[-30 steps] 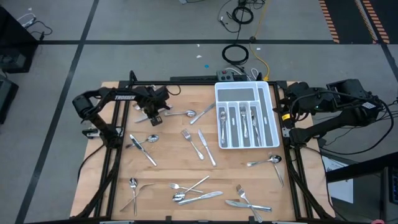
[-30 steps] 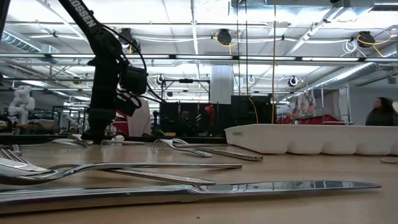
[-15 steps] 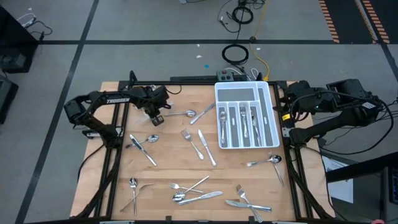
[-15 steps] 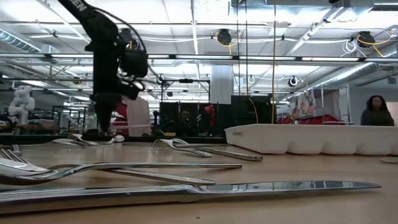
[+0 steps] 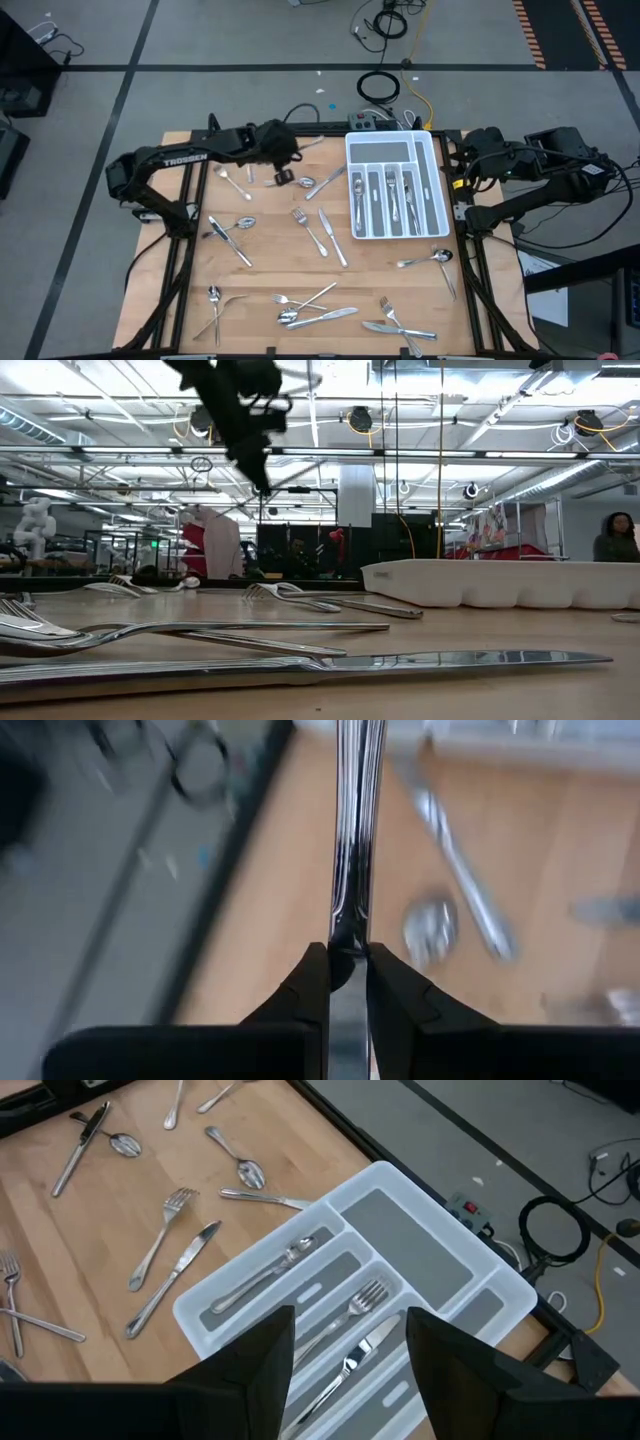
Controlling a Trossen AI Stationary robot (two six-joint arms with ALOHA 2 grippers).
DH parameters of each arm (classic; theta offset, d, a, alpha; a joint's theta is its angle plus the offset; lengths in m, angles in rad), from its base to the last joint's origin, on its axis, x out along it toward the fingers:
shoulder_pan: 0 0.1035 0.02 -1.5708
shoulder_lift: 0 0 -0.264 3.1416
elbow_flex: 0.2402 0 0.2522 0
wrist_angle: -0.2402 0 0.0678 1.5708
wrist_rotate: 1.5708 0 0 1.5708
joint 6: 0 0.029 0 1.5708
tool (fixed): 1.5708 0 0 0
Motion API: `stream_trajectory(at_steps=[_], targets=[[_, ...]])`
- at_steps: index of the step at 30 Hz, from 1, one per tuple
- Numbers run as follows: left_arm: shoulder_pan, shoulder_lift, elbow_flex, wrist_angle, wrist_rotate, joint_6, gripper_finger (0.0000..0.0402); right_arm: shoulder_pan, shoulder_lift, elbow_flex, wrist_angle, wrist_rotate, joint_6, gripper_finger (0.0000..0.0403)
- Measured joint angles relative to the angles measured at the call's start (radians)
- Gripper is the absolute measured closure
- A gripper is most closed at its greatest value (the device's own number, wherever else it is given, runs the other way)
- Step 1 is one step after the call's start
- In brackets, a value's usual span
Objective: Sort silverware
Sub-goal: Put the silver knife into the white silverware tray
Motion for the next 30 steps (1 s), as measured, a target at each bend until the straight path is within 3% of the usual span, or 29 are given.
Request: stream_trajectory(at_steps=[7,22,30], targets=[[-0.015,0.102,0.181,0.113,-0.056,0.201,0.0359,0.000,0.000,0.000,0.000,0.000,-0.001,0.0218],[-0.076,0.589,0.748,0.114,-0.055,0.617,0.0359,0.000,0.000,0.000,0.000,0.030,0.007,0.0218],[-0.120,0.746,0.906,0.145,-0.048,0.902,0.0359,0.000,0.000,0.000,0.000,0.030,0.017,0.0218]])
